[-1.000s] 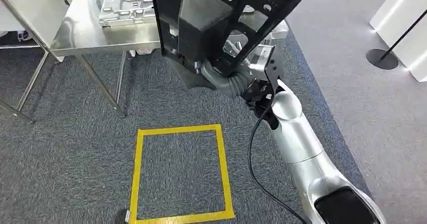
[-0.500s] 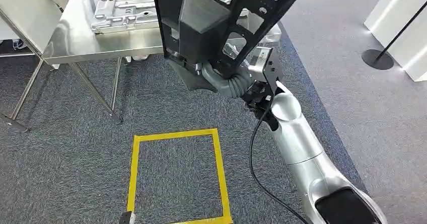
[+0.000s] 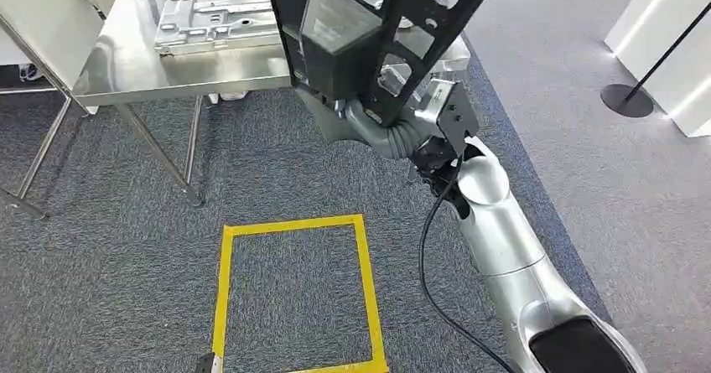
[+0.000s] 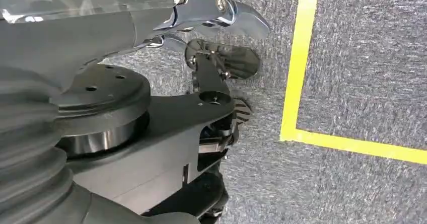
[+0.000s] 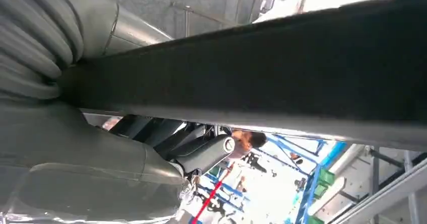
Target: Take the parts from the cabinet and place them on the table.
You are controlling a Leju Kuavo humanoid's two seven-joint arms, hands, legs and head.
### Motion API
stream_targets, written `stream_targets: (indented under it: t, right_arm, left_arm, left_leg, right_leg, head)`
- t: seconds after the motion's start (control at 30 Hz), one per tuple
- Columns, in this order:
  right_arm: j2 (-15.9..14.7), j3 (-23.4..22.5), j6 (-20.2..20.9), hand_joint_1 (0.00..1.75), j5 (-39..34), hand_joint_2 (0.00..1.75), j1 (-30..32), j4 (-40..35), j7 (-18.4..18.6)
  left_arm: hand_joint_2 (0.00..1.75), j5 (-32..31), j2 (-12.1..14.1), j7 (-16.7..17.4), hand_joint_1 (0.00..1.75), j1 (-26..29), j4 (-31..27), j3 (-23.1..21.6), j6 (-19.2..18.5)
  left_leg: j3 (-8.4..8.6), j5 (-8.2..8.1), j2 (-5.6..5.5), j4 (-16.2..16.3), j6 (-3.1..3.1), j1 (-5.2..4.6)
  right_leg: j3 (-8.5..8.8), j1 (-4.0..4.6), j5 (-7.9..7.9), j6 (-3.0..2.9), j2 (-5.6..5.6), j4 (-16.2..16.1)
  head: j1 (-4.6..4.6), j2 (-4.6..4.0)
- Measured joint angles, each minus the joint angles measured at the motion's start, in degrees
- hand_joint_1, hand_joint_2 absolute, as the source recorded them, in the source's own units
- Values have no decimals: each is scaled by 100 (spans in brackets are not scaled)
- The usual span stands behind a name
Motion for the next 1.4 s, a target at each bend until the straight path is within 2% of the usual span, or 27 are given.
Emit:
stream_targets:
  t: [1.07, 1.4]
  right_arm:
    - [-87, -144, -26, 175, 245, 175, 337, -92, -210]
    - [-114, -179, -26, 175, 245, 175, 340, -92, -205]
  left_arm:
    - [175, -46, -4, -35, 0, 9, 2, 13, 22]
    - [175, -90, -7, 158, 0, 9, 2, 11, 182]
  left_leg:
    - [-18, -12, -1, 26, 20, -4]
    - [-19, -13, -1, 27, 22, -4]
  right_leg:
    - [0, -2, 4, 13, -1, -9]
    - [0, -2, 4, 14, -1, -9]
  head:
    - [0, 0]
    - [0, 0]
